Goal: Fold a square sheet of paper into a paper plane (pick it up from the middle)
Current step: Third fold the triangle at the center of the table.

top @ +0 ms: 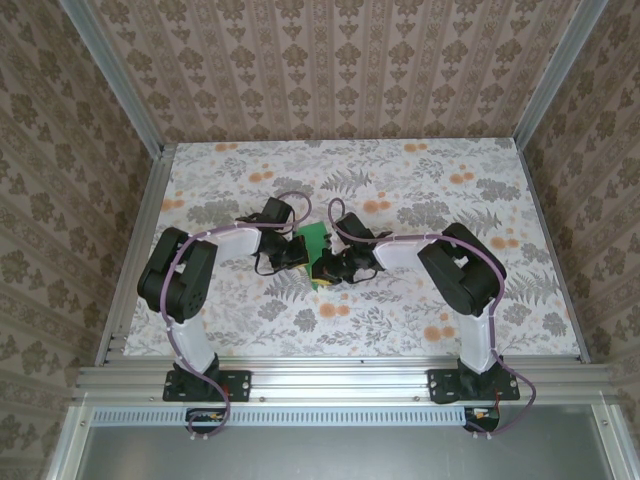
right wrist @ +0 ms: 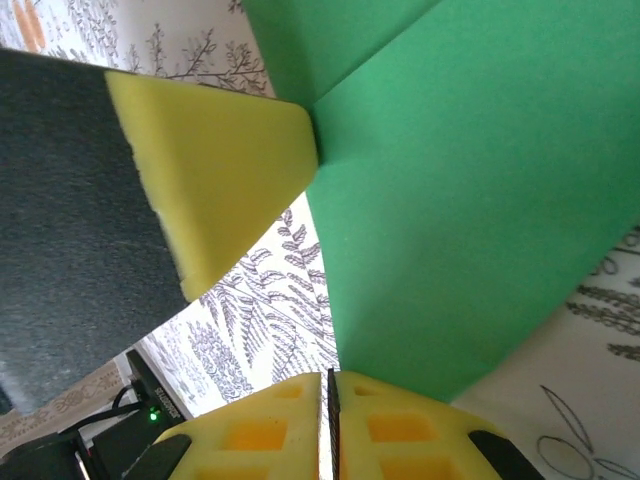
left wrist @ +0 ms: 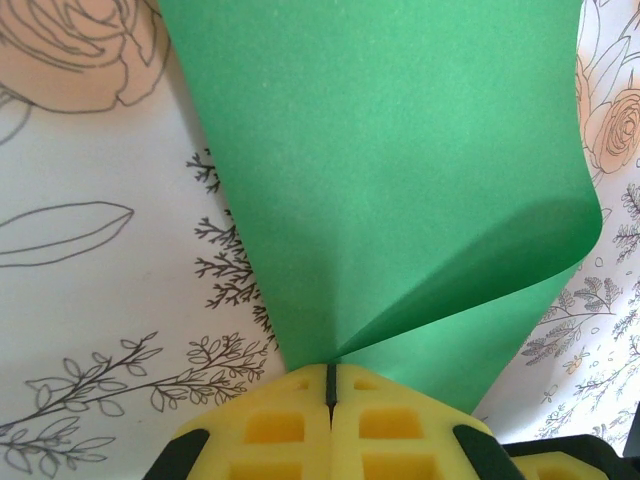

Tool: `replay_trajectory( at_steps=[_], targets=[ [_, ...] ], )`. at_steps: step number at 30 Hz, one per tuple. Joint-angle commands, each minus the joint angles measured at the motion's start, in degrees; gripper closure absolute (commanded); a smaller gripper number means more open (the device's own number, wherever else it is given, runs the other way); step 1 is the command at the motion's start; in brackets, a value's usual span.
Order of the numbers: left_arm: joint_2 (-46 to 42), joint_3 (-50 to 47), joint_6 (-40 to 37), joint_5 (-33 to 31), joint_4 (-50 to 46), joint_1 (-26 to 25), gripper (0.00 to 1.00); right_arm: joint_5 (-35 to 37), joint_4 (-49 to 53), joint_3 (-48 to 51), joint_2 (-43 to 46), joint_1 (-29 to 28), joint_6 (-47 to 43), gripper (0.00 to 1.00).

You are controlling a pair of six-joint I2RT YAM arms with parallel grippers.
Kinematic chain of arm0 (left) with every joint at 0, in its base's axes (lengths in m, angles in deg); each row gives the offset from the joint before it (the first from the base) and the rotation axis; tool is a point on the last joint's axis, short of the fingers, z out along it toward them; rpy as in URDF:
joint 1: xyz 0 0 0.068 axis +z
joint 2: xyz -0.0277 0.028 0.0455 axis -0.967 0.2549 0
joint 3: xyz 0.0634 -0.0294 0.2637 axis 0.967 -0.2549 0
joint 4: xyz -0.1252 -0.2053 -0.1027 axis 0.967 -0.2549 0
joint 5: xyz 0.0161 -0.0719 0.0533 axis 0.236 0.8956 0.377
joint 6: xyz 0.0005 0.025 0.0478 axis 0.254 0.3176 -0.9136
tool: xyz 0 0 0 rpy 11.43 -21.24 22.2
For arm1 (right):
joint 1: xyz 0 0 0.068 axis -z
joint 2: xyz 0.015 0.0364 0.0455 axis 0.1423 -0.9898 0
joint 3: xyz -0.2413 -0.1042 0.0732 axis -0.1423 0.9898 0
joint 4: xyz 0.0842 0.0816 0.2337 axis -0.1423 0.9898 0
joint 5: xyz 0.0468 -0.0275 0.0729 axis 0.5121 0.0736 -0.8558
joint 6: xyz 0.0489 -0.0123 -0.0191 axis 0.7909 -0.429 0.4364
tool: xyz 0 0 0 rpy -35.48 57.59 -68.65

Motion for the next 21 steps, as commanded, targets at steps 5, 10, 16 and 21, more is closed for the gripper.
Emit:
replay_trajectory(
  at_steps=[5,10,16,21],
  targets=[
    [3.3,-1.8,1.5,-3.4,-4.1,-0.8,1.0,-2.0,-2.3,2.7,-0.4,-0.4,-0.4,0.88],
    [3.2,-2.2,1.6,-3.5,-4.1,-0.8,1.0,-2.0,0.1,1.4,-2.2,-0.7,-1.7,0.88],
    [3.1,-2.2,1.9,-3.6,-3.9,-0.8,1.0,1.5,8.6,-0.4,-2.8,-1.2,-5.7,0.88],
    [3.1,-2.2,2.1,-3.7,-3.9,-0.9,1.0,7.5,17.2,-3.4,-2.3,-2.5,-11.0,0.87]
  ],
)
